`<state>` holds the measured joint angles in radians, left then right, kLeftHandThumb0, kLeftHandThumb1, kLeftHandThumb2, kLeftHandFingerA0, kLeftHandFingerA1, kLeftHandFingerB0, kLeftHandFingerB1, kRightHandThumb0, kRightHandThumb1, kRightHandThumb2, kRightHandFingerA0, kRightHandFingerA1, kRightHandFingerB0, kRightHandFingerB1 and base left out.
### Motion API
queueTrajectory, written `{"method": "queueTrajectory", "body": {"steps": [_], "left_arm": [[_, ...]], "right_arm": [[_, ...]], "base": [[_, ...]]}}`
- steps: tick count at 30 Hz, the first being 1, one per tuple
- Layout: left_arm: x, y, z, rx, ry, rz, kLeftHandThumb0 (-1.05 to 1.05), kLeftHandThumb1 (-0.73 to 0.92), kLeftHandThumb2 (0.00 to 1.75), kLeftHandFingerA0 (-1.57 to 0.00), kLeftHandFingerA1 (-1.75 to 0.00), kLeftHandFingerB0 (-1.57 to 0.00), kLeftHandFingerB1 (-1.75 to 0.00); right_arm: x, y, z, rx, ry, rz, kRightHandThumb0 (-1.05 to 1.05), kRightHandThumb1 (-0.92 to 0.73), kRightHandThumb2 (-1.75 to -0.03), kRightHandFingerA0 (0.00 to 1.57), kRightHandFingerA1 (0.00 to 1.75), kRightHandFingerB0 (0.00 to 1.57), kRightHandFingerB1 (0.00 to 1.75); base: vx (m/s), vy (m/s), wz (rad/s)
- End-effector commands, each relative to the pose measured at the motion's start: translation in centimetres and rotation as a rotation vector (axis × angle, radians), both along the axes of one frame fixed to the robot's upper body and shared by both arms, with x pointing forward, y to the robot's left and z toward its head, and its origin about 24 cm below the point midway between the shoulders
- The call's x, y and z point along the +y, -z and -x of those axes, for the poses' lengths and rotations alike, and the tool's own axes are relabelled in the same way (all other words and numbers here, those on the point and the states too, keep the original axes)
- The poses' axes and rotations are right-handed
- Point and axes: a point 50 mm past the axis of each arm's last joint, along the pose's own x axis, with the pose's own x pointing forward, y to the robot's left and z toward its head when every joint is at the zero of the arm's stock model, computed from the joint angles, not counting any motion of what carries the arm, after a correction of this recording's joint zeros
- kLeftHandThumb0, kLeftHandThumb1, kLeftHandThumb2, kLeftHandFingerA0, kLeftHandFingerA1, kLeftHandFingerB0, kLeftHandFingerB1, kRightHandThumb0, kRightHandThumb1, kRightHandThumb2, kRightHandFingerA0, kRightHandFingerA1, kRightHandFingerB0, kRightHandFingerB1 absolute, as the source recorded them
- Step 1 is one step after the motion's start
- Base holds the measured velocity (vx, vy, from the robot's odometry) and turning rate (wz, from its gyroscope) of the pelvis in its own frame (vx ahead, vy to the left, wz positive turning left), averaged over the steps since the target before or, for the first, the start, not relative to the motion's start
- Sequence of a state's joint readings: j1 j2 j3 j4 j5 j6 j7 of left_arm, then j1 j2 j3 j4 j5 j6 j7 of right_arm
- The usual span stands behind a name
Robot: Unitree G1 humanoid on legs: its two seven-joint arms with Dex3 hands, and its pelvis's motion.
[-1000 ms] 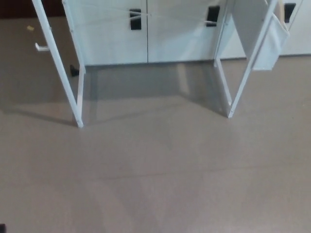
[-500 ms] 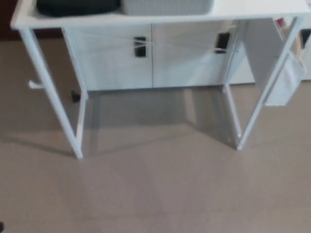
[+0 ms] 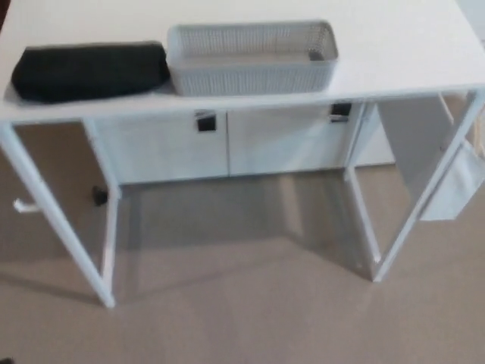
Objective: The robot walk towards a table in front and pick up a black pencil case on the left hand side and put the pencil case into a small container on the right hand side
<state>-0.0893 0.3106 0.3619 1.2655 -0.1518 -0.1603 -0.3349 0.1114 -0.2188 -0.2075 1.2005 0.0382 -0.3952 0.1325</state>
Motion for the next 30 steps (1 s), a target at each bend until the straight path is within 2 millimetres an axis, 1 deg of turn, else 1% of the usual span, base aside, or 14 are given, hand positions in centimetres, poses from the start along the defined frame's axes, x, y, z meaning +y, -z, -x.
{"method": "queueTrajectory", "body": {"steps": [1,13,14,15,17,18,19,23,24,25,26,28,29,30], "left_arm": [[0.4,-0.1,0.1,0.019,0.001,-0.018,0.0,0.38,0.87,-0.26,-0.56,-0.18,-0.51],[0.4,-0.4,-0.7,0.005,-0.006,0.006,0.02,0.36,0.87,-0.27,-0.58,-0.16,-0.51],[0.4,-0.4,-0.7,0.012,-0.006,0.005,0.04,0.55,0.55,-0.36,-0.45,-0.29,-0.33],[0.4,-0.4,-0.7,0.016,-0.003,0.003,0.03,0.37,0.86,-0.27,-0.58,-0.17,-0.51],[0.5,-0.4,-0.7,0.031,0.001,-0.008,0.02,0.35,0.85,-0.27,-0.58,-0.17,-0.51],[0.4,-0.4,-0.8,0.035,0.016,-0.011,0.02,0.52,0.54,-0.36,-0.46,-0.3,-0.33],[0.4,-0.4,-0.8,0.042,0.033,-0.013,0.0,0.36,0.85,-0.26,-0.58,-0.16,-0.51],[0.6,-0.5,-0.6,0.105,0.129,-0.031,-0.06,0.37,0.86,-0.28,-0.59,-0.18,-0.52],[0.7,-0.5,-0.5,0.123,0.148,-0.036,-0.09,0.56,0.56,-0.36,-0.46,-0.29,-0.35],[0.9,-0.5,-0.3,0.141,0.163,-0.038,-0.09,0.56,0.56,-0.36,-0.46,-0.29,-0.35],[1.0,-0.6,-0.3,0.184,0.226,-0.071,-0.09,0.39,0.87,-0.32,-0.59,-0.14,-0.5],[1.2,-0.7,-0.2,0.229,0.308,-0.128,-0.12,0.38,0.86,-0.34,-0.59,-0.15,-0.5],[1.3,-0.6,0.3,0.262,0.317,-0.129,-0.11,0.36,0.85,-0.36,-0.6,-0.18,-0.51],[1.4,-0.6,0.4,0.275,0.333,-0.137,-0.17,0.51,0.55,-0.5,-0.43,-0.31,-0.34]], "right_arm": [[-0.3,-0.1,0.0,-0.009,0.024,-0.006,-0.31,-0.47,-0.54,0.49,0.43,0.29,0.34],[-0.3,-0.2,0.0,-0.022,0.027,-0.015,-0.31,-0.49,-0.54,0.46,0.43,0.28,0.34],[-0.3,-0.2,0.0,-0.021,0.034,-0.016,-0.31,-0.48,-0.54,0.47,0.43,0.28,0.34],[-0.3,-0.2,0.0,-0.023,0.034,-0.016,-0.31,-0.48,-0.54,0.48,0.43,0.29,0.34],[-0.2,-0.2,0.0,-0.031,0.036,-0.016,-0.31,-0.47,-0.54,0.49,0.44,0.29,0.35],[-0.3,-0.2,-0.1,-0.034,0.034,-0.016,-0.3,-0.48,-0.54,0.49,0.44,0.29,0.34],[-0.3,-0.2,-0.1,-0.032,0.033,-0.016,-0.3,-0.48,-0.54,0.49,0.43,0.28,0.34],[-0.3,-0.2,-0.3,-0.02,0.022,-0.005,-0.32,-0.48,-0.54,0.46,0.42,0.28,0.33],[-0.3,-0.2,-0.2,-0.017,0.022,-0.007,-0.32,-0.48,-0.54,0.47,0.43,0.28,0.33],[-0.2,-0.1,-0.2,-0.015,0.023,-0.01,-0.32,-0.48,-0.54,0.47,0.43,0.28,0.33],[-0.2,-0.1,-0.2,-0.018,0.033,-0.017,-0.3,-0.48,-0.54,0.48,0.42,0.28,0.34],[-0.3,-0.2,-0.2,-0.025,0.028,-0.018,-0.32,-0.49,-0.54,0.48,0.42,0.28,0.34],[-0.3,-0.2,0.3,-0.021,0.033,-0.015,-0.32,-0.48,-0.54,0.48,0.42,0.28,0.34],[-0.4,-0.2,0.4,-0.022,0.033,-0.014,-0.32,-0.48,-0.54,0.48,0.43,0.28,0.34]], "base": [[0.37,0.228,-0.14],[0.31,0.043,0.08],[0.36,-0.065,0.72],[0.35,-0.077,0.26],[0.34,-0.064,-0.04],[0.32,-0.052,-0.1],[0.3,-0.04,-0.06],[0.29,-0.017,-0.19],[0.28,0.005,-0.2],[0.11,0.216,-0.11],[0.08,0.229,-0.14],[0.07,0.252,-0.17],[0.09,0.24,-0.16],[-0.08,0.111,0.28]]}}
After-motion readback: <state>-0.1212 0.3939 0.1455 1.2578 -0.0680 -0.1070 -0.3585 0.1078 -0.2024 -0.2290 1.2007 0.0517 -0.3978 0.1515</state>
